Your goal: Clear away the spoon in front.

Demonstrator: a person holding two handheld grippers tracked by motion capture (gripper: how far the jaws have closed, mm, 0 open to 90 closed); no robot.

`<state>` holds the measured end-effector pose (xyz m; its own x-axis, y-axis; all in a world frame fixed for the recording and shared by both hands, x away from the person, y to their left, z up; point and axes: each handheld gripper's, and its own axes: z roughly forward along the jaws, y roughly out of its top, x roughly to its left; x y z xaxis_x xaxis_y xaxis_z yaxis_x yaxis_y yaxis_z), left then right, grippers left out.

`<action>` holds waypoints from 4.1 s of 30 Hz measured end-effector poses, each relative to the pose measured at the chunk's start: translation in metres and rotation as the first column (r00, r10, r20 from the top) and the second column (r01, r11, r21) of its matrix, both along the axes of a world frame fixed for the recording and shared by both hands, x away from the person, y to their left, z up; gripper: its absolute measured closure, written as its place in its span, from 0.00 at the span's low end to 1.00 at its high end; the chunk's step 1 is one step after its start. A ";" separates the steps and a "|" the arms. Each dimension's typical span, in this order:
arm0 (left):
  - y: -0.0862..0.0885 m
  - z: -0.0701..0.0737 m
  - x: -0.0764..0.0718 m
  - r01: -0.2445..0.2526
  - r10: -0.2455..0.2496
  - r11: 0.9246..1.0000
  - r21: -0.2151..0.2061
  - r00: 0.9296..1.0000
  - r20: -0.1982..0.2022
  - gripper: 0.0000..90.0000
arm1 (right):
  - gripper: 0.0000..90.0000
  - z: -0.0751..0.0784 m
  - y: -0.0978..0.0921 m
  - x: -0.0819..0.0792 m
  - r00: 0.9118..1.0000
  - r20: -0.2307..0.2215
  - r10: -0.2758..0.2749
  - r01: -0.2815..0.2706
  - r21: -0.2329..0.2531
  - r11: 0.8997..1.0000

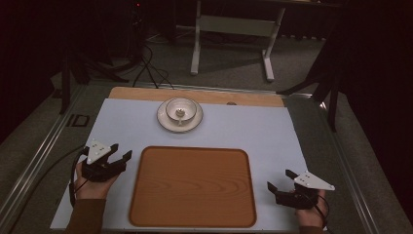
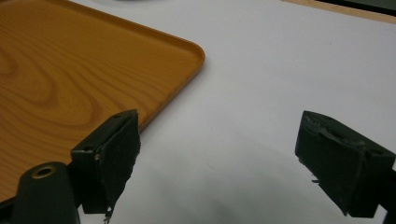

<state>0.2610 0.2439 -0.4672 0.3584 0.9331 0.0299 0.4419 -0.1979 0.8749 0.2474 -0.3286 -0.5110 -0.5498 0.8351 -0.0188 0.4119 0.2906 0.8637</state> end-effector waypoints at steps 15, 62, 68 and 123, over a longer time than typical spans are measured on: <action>-0.027 0.017 0.019 0.061 -0.062 0.998 0.020 0.998 0.030 0.49 | 0.15 0.000 -0.001 0.000 1.000 0.007 -0.001 0.001 0.002 1.000; -0.095 0.036 0.086 0.220 -0.224 0.971 0.093 0.974 0.043 0.49 | 0.15 0.000 -0.003 0.000 1.000 0.012 -0.003 0.003 0.005 1.000; -0.104 0.036 0.095 0.230 -0.235 0.967 0.108 0.971 0.032 0.49 | 0.15 0.000 -0.003 0.000 1.000 0.010 -0.002 0.002 0.005 1.000; -0.141 0.002 0.149 0.228 -0.208 0.931 0.284 0.973 -0.099 0.76 | 0.15 0.000 -0.006 0.000 1.000 0.016 -0.004 0.003 0.015 1.000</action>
